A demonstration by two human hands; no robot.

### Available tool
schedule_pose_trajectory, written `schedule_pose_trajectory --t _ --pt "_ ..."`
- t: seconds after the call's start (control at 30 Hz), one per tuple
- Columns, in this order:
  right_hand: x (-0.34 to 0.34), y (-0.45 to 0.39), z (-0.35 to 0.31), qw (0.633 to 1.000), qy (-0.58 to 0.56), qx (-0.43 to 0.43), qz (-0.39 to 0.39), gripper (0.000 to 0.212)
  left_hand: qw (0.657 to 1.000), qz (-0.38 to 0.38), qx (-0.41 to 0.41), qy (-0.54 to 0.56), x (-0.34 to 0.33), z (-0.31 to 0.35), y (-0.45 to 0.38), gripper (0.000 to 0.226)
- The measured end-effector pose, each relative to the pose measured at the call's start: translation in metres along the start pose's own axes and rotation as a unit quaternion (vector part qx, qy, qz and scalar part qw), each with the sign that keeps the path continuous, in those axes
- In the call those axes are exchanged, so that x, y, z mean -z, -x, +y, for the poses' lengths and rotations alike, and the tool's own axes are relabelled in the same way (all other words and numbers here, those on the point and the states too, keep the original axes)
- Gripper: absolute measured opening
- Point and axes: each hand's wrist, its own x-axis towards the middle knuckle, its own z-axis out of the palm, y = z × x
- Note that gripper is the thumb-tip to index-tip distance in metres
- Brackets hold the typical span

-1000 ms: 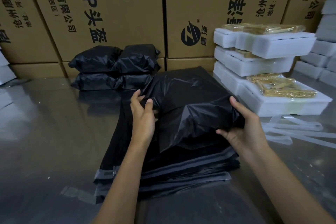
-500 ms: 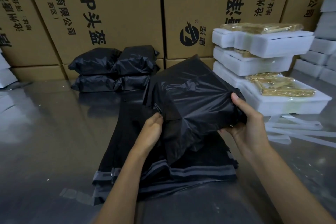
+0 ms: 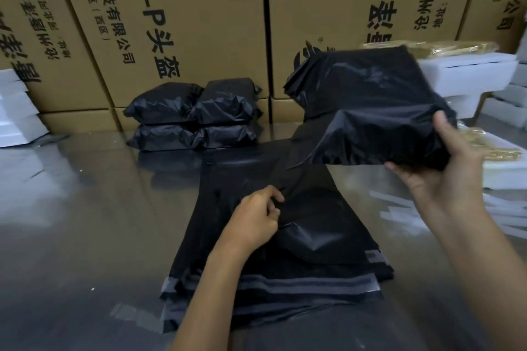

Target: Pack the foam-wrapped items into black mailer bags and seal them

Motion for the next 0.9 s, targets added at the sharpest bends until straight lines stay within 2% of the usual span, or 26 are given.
schedule_pose_trajectory --t 0.1,0.23,0.27,0.37,0.43,0.57,0.77,0.83,0.9 --pt "-0.011 -0.007 0.018 0.999 0.016 -0.036 0.003 0.019 0.999 0.038 0.008 -0.003 0.015 0.003 0.0 0.018" --pt "-0.035 -0.023 0.042 0.996 0.01 -0.091 0.002 0.021 0.989 0.13 -0.005 -0.071 0.025 0.007 -0.023 0.019" --pt "-0.043 -0.028 0.047 0.995 0.007 -0.1 0.002 0.025 0.987 0.116 -0.002 -0.108 0.021 0.007 -0.032 0.022" --pt "-0.073 -0.047 0.061 0.993 -0.015 -0.118 0.002 0.031 0.975 -0.024 0.062 -0.213 -0.005 -0.001 -0.05 0.047" --pt "-0.093 -0.062 0.072 0.991 -0.026 -0.128 -0.004 0.034 0.961 -0.073 0.092 -0.251 -0.026 -0.013 -0.055 0.059" --pt "-0.133 -0.101 0.102 0.986 -0.037 -0.156 -0.035 0.035 0.953 -0.05 0.086 -0.286 -0.043 -0.029 -0.061 0.062" --pt "-0.217 -0.177 0.153 0.972 -0.057 -0.213 -0.077 0.048 0.952 -0.039 0.066 -0.297 -0.044 -0.031 -0.07 0.062" --pt "-0.24 -0.199 0.17 0.97 -0.013 -0.224 -0.098 0.054 0.954 -0.034 0.065 -0.29 -0.044 -0.033 -0.073 0.062" --pt "-0.254 -0.216 0.186 0.964 0.095 -0.224 -0.105 0.065 0.957 -0.034 0.068 -0.28 -0.044 -0.035 -0.075 0.062"
